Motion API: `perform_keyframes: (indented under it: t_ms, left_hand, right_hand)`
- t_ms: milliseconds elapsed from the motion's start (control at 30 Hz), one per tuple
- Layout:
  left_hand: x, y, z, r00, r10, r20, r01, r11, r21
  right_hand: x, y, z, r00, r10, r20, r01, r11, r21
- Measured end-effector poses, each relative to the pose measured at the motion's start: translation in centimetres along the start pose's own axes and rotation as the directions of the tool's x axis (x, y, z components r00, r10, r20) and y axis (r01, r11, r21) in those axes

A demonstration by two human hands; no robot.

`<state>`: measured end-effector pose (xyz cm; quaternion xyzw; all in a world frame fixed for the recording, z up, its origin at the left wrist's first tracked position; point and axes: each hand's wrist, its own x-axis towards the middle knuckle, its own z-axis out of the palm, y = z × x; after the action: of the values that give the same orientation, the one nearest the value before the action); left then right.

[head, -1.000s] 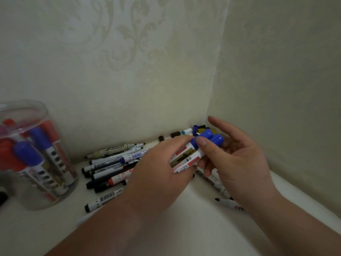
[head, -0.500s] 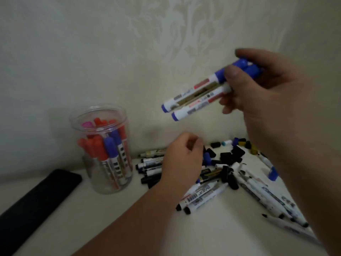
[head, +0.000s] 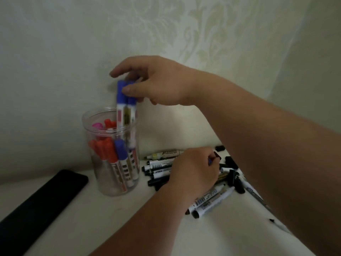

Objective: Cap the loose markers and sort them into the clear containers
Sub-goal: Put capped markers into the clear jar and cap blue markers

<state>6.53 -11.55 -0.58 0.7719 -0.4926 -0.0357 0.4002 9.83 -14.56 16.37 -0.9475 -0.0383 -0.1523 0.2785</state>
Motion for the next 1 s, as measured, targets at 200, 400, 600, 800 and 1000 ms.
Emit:
perform_keyframes:
  t_ms: [200,400,600,800,1000]
  left_hand:
    - [0.1,-0.1,-0.5,0.999,-0.043,0.0,0.043,0.998,0.04]
    - [0.9,-0.6,-0.9,0.975,-0.164,-0.151,0.164,0.986,-0.016]
    - [1.6,-1.7,0.0,0.994,-0.073,-0.076,0.08,0.993,0.087]
    - [2.4,-1.7,1.7,0.979,0.168,0.112,-0.194,0.941,0.276]
    - [2.9,-1.4,2.7,0.968,0.126,0.219,-0.192,0.928,0.318]
  right_hand:
    - [-3.5,1.1,-4.1,0.967,0.037,-0.251,-0.034,0.999,0.017]
    - [-15.3,6.1,-7.4,0.854,0.292,-0.431,-0.26,0.957,0.132]
    - [-23.6,12.5,-4.6,0.661,0.586,-0.469,-0.515,0.809,0.284]
    - [-25.9,17.0,-1.1,0.692,0.375,-0.617,-0.52,0.852,-0.064]
    - [-25.7,17.6,0.2,0.868,0.162,-0.47,-0.354,0.864,-0.357]
